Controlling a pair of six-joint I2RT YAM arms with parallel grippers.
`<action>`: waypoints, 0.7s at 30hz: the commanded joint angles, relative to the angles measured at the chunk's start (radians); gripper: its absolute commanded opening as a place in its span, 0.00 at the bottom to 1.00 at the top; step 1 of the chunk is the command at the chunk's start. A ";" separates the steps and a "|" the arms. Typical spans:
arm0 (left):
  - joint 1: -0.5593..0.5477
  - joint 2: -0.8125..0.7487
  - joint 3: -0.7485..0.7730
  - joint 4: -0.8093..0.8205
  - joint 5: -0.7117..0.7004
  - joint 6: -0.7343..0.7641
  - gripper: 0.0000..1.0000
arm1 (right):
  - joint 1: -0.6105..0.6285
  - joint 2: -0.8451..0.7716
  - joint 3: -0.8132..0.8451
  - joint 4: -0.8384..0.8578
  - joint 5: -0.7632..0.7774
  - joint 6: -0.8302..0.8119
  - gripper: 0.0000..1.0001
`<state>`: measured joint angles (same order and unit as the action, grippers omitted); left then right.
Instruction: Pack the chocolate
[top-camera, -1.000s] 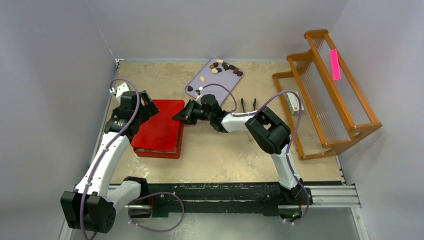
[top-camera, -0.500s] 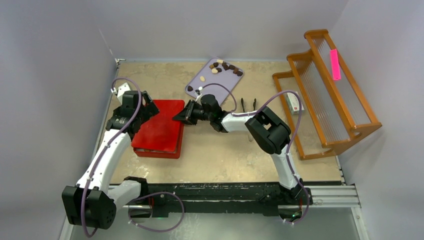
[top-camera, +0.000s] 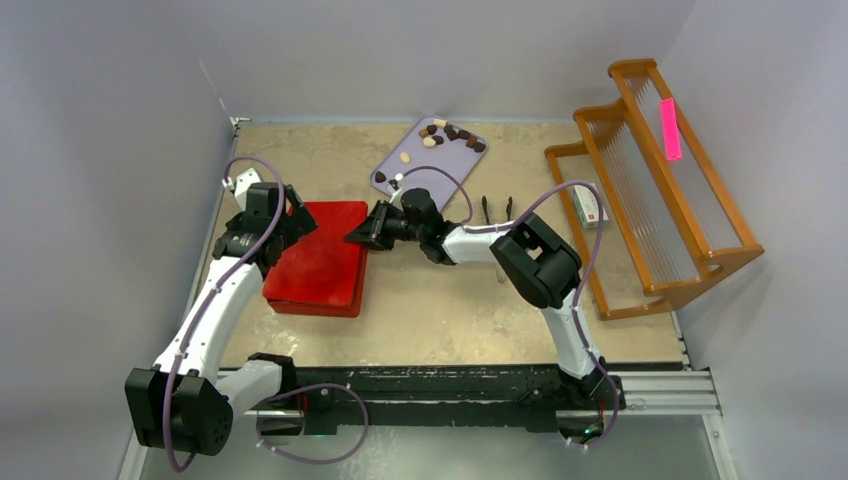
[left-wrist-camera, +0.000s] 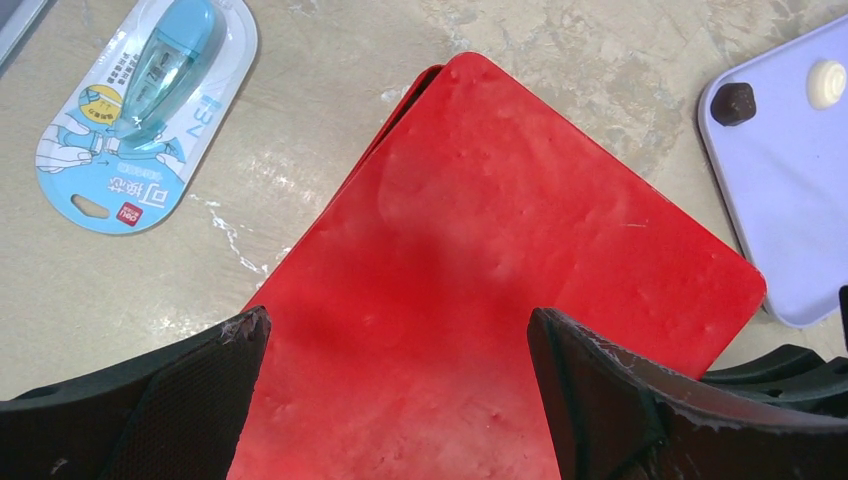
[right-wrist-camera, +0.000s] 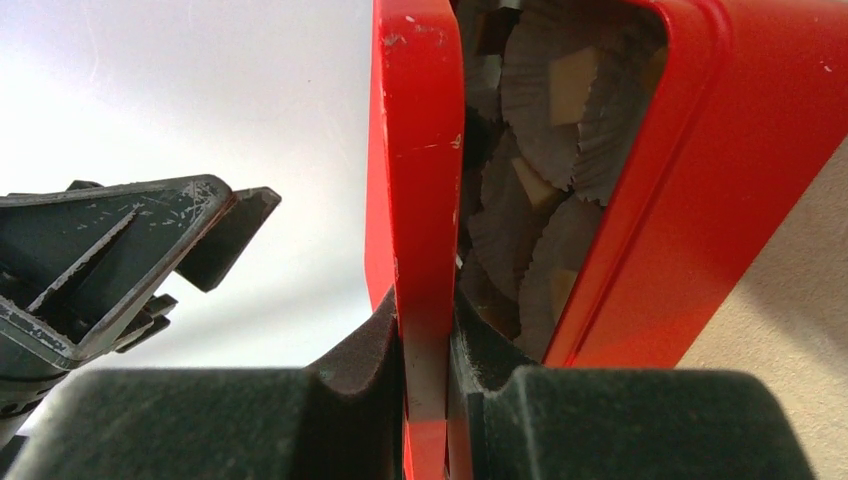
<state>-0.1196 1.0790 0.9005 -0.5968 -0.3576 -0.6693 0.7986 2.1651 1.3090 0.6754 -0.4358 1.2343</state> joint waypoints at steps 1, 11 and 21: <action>0.006 -0.004 0.017 -0.003 -0.036 0.009 1.00 | 0.005 -0.020 0.038 0.008 -0.051 -0.031 0.00; 0.006 0.007 0.015 -0.007 -0.039 0.010 1.00 | 0.007 -0.044 -0.015 0.028 -0.002 -0.009 0.00; 0.006 0.007 0.015 -0.008 -0.012 0.010 1.00 | -0.001 -0.002 -0.042 0.157 0.020 0.080 0.00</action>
<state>-0.1196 1.0901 0.9005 -0.6125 -0.3702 -0.6693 0.8040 2.1662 1.2671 0.7528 -0.4397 1.2709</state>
